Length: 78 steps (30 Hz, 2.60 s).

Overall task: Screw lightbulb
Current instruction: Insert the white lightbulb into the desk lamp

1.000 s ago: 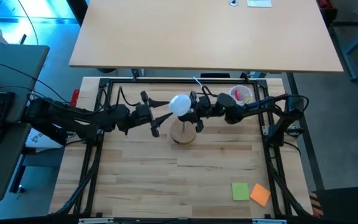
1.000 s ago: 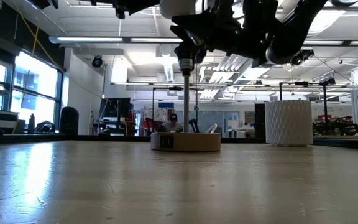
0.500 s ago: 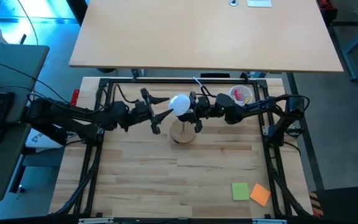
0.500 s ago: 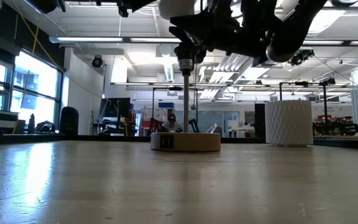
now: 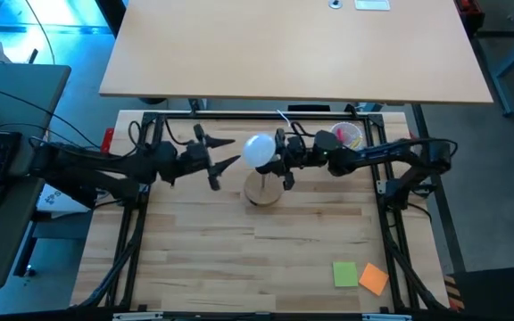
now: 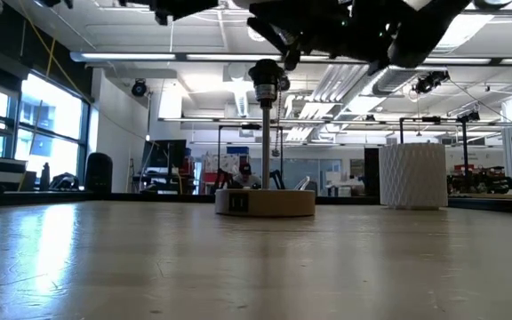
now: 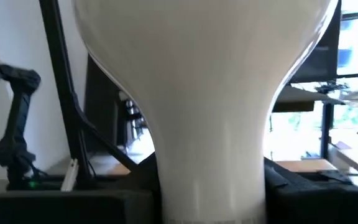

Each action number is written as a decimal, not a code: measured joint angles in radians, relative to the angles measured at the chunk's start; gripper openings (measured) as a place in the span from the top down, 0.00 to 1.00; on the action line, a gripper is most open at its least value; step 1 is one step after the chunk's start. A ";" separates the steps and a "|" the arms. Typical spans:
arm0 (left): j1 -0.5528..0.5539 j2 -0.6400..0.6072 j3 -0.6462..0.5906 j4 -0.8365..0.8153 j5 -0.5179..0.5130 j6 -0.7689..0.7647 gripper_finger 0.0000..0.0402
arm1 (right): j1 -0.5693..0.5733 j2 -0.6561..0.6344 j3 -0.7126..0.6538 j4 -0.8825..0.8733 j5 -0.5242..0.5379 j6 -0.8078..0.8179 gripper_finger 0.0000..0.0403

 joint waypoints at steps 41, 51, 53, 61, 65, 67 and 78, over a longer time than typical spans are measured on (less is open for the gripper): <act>-0.256 0.103 0.000 -0.139 -0.310 -0.209 0.47 | 0.475 -0.222 -0.472 -0.884 0.408 0.521 0.69; -0.261 0.103 0.000 -0.159 -0.320 -0.215 0.47 | 0.406 -0.220 -0.344 -1.123 0.283 0.407 0.47; -0.261 0.103 0.000 -0.163 -0.319 -0.215 0.47 | 0.396 -0.219 -0.307 -1.207 0.279 0.366 0.45; -0.261 0.103 0.000 -0.191 -0.319 -0.225 0.47 | 0.387 -0.217 -0.231 -1.320 0.283 0.278 0.43; -0.261 0.103 0.000 -0.193 -0.319 -0.226 0.47 | 0.382 -0.208 -0.231 -1.300 0.283 0.256 0.43; -0.261 0.103 0.000 -0.194 -0.319 -0.226 0.47 | 0.373 -0.196 -0.231 -1.273 0.283 0.263 0.43; -0.261 0.103 0.000 -0.213 -0.319 -0.237 0.47 | 0.348 -0.090 -0.227 -1.160 0.312 0.274 0.61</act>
